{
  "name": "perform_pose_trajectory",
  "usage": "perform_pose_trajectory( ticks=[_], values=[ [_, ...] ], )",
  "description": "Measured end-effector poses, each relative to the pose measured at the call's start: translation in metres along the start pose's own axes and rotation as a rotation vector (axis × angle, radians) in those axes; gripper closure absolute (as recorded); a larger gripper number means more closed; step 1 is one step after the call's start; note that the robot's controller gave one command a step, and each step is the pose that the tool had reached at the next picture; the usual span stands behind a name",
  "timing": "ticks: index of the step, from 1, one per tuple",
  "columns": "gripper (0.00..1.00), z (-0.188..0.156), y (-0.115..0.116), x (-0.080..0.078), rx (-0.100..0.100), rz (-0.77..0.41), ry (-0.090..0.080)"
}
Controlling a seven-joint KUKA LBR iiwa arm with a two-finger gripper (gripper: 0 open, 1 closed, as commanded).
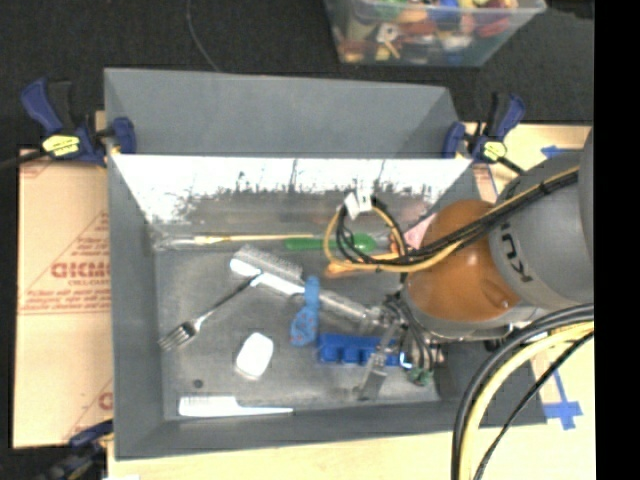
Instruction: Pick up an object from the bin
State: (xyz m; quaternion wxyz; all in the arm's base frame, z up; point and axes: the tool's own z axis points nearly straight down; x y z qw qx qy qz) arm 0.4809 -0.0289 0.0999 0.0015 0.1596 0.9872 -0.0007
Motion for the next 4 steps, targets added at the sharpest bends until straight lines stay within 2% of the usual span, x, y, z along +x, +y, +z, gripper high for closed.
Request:
perform_pose_trajectory(
  ticks=[1,2,4],
  values=[
    [0.00,0.030,0.004,0.008,-0.001,0.058,-0.012],
    [1.00,0.030,0.030,0.014,-0.002,0.228,-0.008],
    [1.00,0.027,0.029,0.014,-0.003,0.225,-0.011]
  ],
)
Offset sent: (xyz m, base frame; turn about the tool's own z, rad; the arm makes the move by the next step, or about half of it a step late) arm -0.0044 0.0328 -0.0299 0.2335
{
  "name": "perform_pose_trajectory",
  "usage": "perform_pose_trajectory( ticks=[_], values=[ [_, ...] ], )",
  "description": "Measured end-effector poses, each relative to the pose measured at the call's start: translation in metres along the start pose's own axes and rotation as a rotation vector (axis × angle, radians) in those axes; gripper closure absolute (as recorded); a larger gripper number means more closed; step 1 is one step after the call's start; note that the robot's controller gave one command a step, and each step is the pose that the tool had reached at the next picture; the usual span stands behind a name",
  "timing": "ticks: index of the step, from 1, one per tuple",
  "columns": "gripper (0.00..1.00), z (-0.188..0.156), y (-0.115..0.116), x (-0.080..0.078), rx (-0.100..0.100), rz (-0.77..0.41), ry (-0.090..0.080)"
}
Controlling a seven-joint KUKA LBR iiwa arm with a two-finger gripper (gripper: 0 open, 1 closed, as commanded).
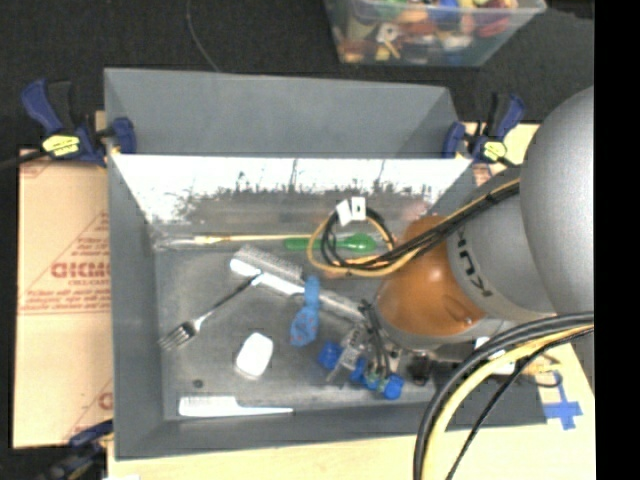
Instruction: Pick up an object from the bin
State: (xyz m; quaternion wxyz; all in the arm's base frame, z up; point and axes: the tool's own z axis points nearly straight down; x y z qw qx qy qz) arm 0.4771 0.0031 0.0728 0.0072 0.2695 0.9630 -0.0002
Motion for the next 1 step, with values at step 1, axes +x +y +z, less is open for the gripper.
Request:
perform_pose_trajectory(
  ticks=[1],
  values=[
    [1.00,-0.0145,-0.0002,-0.0002,0.000,-0.004,-0.001]
  ],
)
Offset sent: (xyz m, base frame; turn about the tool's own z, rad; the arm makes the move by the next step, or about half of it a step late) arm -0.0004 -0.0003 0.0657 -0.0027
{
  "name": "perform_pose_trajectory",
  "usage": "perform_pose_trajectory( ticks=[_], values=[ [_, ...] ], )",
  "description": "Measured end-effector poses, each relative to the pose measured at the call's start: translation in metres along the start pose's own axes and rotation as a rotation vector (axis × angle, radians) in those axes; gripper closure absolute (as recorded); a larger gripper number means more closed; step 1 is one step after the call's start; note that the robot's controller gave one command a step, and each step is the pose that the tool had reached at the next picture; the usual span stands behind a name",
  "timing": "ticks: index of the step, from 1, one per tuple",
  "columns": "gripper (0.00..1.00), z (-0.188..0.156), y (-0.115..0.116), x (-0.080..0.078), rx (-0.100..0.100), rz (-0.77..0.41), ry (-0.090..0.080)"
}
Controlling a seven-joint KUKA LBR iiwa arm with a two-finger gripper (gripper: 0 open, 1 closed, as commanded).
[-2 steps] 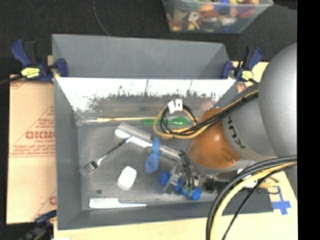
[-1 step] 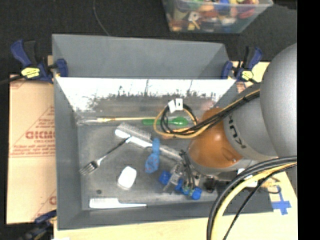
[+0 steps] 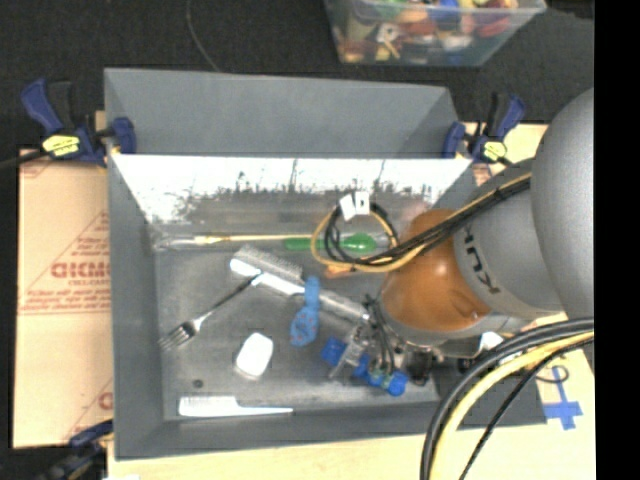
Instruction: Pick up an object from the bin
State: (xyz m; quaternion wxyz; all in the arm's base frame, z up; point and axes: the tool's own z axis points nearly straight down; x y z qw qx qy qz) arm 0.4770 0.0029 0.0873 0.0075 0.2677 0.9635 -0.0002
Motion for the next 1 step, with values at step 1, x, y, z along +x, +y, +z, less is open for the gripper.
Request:
perform_pose_trajectory(
  ticks=[1],
  values=[
    [1.00,-0.0363,-0.0007,-0.0002,0.002,-0.002,0.003]
  ],
)
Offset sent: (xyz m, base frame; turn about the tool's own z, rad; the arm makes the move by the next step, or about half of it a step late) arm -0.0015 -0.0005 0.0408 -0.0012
